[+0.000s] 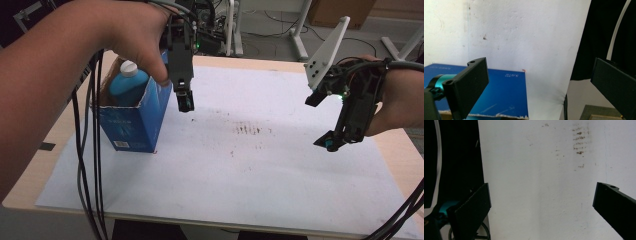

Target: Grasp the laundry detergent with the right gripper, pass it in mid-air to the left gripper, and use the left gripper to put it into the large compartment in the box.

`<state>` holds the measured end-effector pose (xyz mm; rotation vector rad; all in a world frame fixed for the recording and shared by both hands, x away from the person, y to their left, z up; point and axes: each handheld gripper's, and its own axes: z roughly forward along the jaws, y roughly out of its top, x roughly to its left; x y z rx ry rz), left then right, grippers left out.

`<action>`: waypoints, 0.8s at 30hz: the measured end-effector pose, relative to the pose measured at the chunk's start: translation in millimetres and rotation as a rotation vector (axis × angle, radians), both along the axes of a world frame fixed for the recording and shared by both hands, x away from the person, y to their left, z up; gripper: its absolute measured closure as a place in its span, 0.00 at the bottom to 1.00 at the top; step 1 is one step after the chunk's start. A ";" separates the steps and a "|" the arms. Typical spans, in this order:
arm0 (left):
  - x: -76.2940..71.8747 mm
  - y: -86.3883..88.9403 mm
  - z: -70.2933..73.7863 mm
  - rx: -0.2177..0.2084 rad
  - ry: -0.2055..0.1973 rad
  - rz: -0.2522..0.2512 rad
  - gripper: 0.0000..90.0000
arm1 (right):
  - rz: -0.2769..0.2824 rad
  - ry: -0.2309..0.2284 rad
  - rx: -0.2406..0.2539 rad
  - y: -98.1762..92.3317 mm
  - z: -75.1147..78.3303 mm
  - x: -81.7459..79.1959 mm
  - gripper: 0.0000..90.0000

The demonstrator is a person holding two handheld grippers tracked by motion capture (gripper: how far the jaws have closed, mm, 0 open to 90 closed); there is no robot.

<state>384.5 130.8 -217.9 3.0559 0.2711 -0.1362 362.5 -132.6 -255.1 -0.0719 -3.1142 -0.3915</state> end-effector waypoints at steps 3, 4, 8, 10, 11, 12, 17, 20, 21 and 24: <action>-0.3 -1.3 -1.5 -0.006 0.000 -0.007 0.02 | 0.007 -0.001 -0.003 0.3 -0.5 1.5 0.01; -0.5 -1.4 -1.6 -0.006 0.003 -0.014 0.02 | 0.004 -0.001 -0.003 0.6 -0.6 1.4 0.01; -0.6 -1.0 -1.4 -0.008 -0.009 -0.017 0.02 | -0.002 -0.001 0.000 1.3 -0.5 1.3 0.01; -0.7 -0.9 -1.2 -0.009 -0.008 -0.014 0.02 | 0.000 -0.001 0.000 1.3 -0.6 1.6 0.01; -0.5 -0.7 -1.4 -0.008 -0.007 -0.014 0.02 | -0.002 -0.001 0.001 1.2 -0.9 1.7 0.01; -0.1 -0.3 -2.0 -0.006 -0.011 -0.010 0.02 | 0.000 -0.001 0.003 1.1 -1.2 1.9 0.01; 0.5 -0.4 -2.5 0.001 -0.011 -0.012 0.02 | -0.002 -0.003 0.003 0.3 -0.8 2.6 0.01; 1.0 -1.2 -3.1 0.003 -0.011 -0.014 0.02 | -0.006 -0.002 0.002 -0.3 -1.0 3.3 0.01; 1.4 -1.5 -3.4 0.005 -0.009 -0.018 0.02 | -0.006 -0.003 0.001 -0.4 -1.0 3.5 0.01; 2.1 -2.3 -4.9 0.009 -0.013 -0.018 0.02 | -0.006 -0.002 0.001 -0.7 -1.3 4.2 0.01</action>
